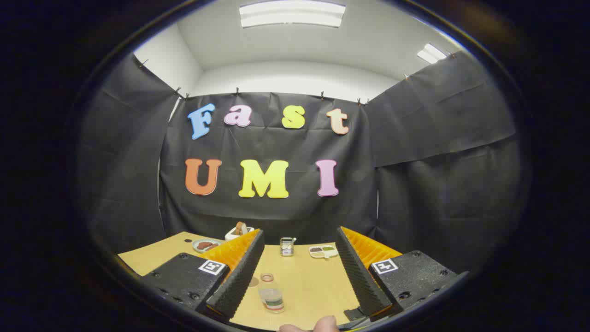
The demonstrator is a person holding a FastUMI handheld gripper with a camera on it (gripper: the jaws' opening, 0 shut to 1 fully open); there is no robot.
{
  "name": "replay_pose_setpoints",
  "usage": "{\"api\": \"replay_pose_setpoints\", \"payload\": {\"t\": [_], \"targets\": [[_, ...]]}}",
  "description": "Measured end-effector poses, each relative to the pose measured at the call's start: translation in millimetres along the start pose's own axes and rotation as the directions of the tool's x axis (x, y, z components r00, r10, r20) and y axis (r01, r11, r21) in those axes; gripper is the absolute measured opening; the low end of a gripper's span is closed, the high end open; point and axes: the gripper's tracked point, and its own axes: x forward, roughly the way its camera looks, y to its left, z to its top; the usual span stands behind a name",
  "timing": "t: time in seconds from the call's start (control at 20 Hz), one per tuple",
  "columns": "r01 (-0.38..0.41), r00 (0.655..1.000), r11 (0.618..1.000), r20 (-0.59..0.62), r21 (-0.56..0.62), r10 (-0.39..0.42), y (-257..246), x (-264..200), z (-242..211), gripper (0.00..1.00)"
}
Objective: Take the bottle from table, then pour the juice into the cup, finally place the bottle on the coaster
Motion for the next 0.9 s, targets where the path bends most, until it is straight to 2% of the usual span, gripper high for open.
{"api": "replay_pose_setpoints", "payload": {"t": [0.4, 0.9], "targets": [[-0.029, 0.999, 0.999, -0.038, 0.013, 0.030, 9, 1, -10, 0.99], [-0.033, 0.999, 0.999, -0.028, -0.034, 0.032, 17, -1, -10, 0.99]]}}
